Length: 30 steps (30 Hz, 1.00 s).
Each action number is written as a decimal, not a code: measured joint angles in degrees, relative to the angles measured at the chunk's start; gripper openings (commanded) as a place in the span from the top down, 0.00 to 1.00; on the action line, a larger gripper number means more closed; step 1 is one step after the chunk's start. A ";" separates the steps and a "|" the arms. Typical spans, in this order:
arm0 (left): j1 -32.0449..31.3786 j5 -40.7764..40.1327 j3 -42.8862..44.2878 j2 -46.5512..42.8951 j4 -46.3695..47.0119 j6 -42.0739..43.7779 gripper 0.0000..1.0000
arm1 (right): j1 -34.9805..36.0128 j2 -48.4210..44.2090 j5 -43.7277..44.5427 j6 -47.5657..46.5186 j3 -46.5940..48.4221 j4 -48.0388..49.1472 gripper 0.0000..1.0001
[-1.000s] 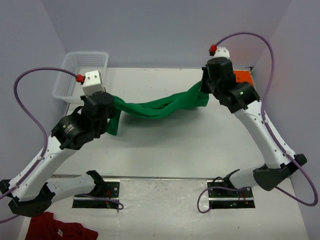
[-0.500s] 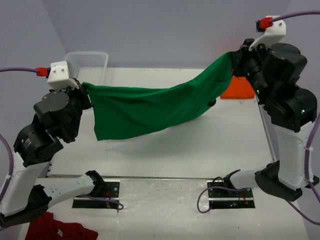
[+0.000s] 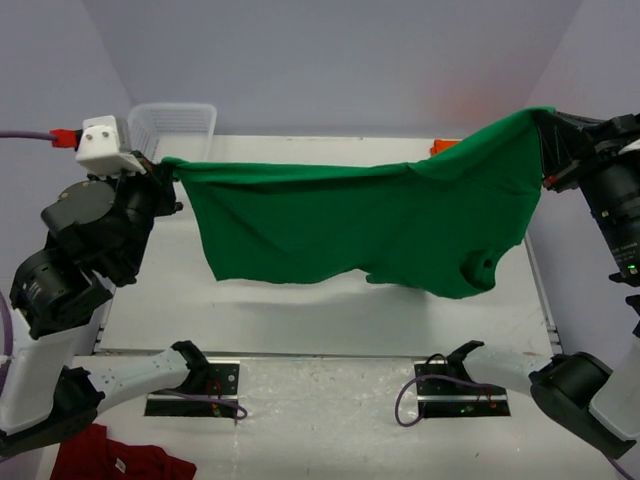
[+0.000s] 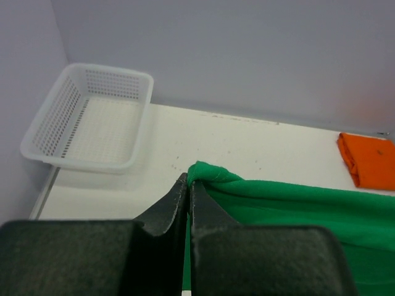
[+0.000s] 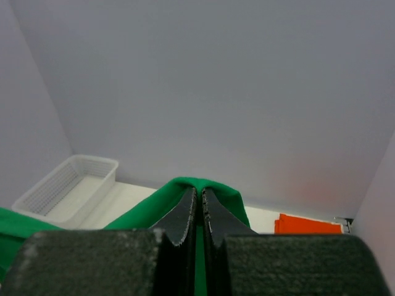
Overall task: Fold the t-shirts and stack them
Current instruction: Flatten out the tshirt
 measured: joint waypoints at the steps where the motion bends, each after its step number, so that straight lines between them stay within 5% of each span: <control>1: 0.00 -0.48 0.00 1.11 -0.33 -0.24 1.00 | 0.00 0.00 -0.04 -0.33 0.22 0.31 1.00; 8: 0.00 1.51 -0.87 3.65 -1.36 -1.42 1.00 | 0.00 0.57 -3.76 -1.57 2.27 -0.13 1.00; 30: 0.00 11.63 3.74 -12.52 -0.81 -4.66 1.00 | 0.04 -12.15 -34.69 3.61 0.66 3.87 1.00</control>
